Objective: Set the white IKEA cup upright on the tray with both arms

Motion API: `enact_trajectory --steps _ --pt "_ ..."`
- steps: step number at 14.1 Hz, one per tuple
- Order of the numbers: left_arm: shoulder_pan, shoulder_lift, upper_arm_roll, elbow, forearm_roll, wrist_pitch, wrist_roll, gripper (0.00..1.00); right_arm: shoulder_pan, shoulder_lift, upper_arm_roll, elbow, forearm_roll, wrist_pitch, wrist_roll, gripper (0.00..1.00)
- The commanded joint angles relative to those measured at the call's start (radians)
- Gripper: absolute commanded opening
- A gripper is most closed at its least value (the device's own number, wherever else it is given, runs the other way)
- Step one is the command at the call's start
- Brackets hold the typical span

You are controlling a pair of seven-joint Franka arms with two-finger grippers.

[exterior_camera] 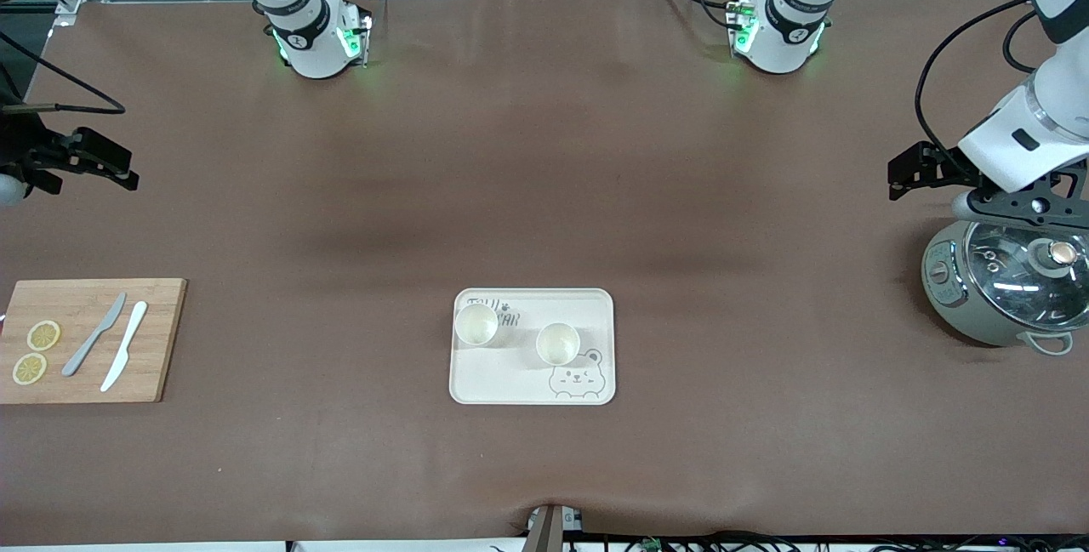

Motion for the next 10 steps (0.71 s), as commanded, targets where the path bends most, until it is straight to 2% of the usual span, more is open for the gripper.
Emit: enact_trajectory --steps 1,10 --pt "0.007 0.0 -0.004 0.01 0.005 0.003 0.015 1.0 0.003 0.001 -0.001 0.013 0.005 -0.003 -0.006 1.0" --pt "0.005 0.013 -0.004 0.01 0.007 0.003 0.01 1.0 0.003 0.001 -0.001 0.013 0.005 -0.003 -0.006 1.0"
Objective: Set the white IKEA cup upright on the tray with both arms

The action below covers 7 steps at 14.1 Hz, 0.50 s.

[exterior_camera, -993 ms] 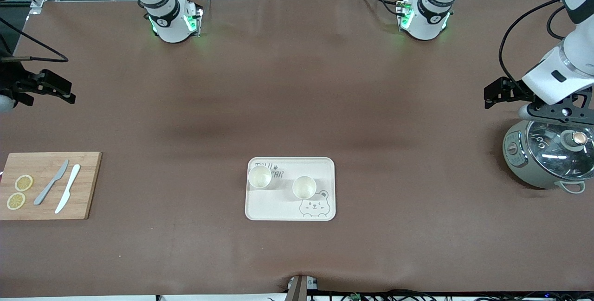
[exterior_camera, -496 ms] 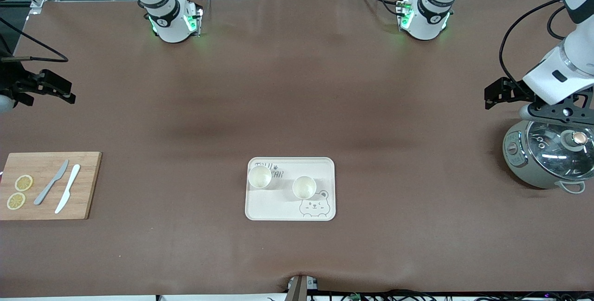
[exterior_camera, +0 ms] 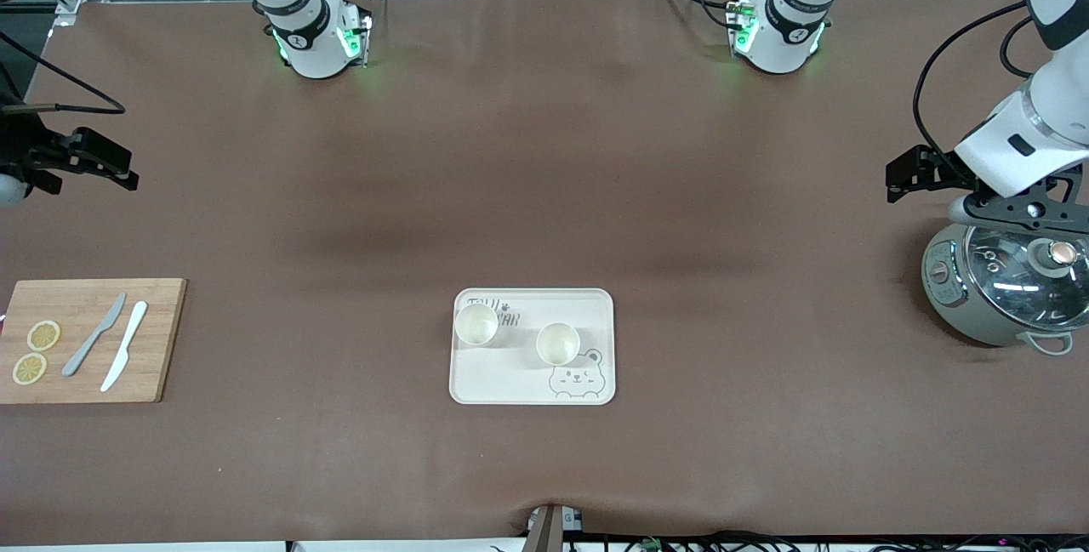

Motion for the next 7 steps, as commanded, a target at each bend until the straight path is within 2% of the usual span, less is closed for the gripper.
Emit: enact_trajectory --steps 1,7 --pt "0.007 0.002 -0.004 0.01 0.007 0.001 0.013 1.0 0.003 0.001 -0.001 0.013 0.005 -0.002 -0.006 1.0" --pt "0.005 0.003 -0.004 0.01 0.007 0.002 0.01 1.0 0.003 0.001 -0.001 0.013 0.005 -0.002 -0.005 1.0"
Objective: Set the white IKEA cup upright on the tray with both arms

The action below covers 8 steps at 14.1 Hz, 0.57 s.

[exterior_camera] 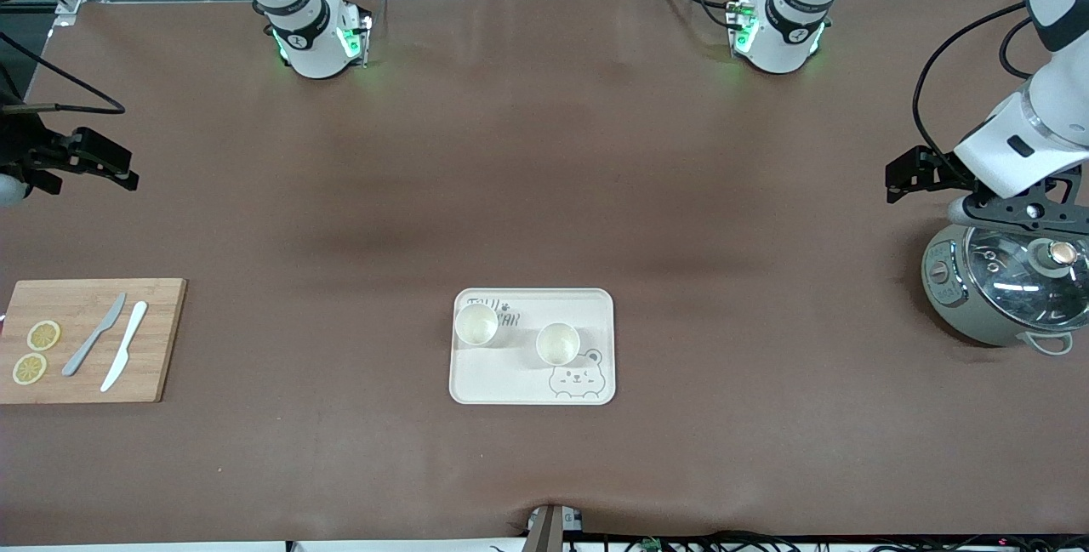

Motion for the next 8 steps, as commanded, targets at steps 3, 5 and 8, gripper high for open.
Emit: enact_trajectory --steps 3,5,8 --pt "0.002 0.003 -0.004 0.01 0.013 0.013 0.001 1.0 0.003 0.001 -0.001 0.013 0.005 -0.001 -0.006 1.0" --pt "0.005 0.003 -0.004 0.01 0.016 0.016 0.013 1.0 0.003 0.001 -0.001 0.013 0.005 -0.001 -0.006 1.0" --pt "0.002 0.01 -0.004 0.01 0.021 0.036 0.013 1.0 0.003 0.001 -0.001 0.013 0.005 -0.001 -0.006 1.0"
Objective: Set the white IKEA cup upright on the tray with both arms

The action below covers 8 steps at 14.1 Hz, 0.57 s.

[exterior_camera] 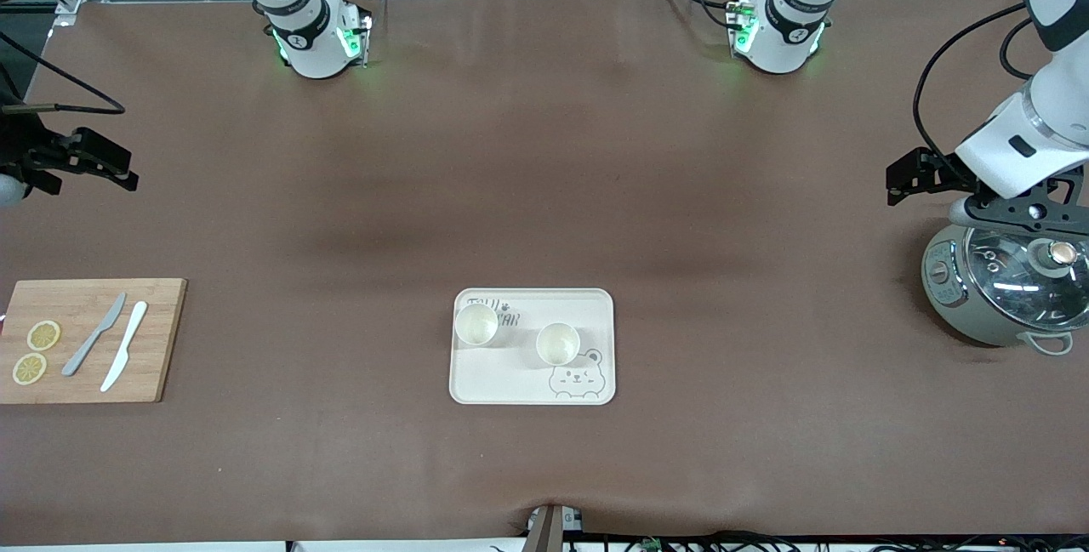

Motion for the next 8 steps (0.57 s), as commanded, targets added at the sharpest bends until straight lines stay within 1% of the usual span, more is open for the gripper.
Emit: enact_trajectory --steps 1,8 --pt "0.002 0.012 -0.004 0.01 0.021 0.012 0.013 1.0 0.003 0.001 -0.001 0.013 0.006 -0.003 -0.006 1.0" --pt "0.004 0.012 -0.007 0.008 0.005 0.011 -0.001 1.0 0.003 -0.008 -0.001 -0.012 0.005 0.015 -0.006 1.0"
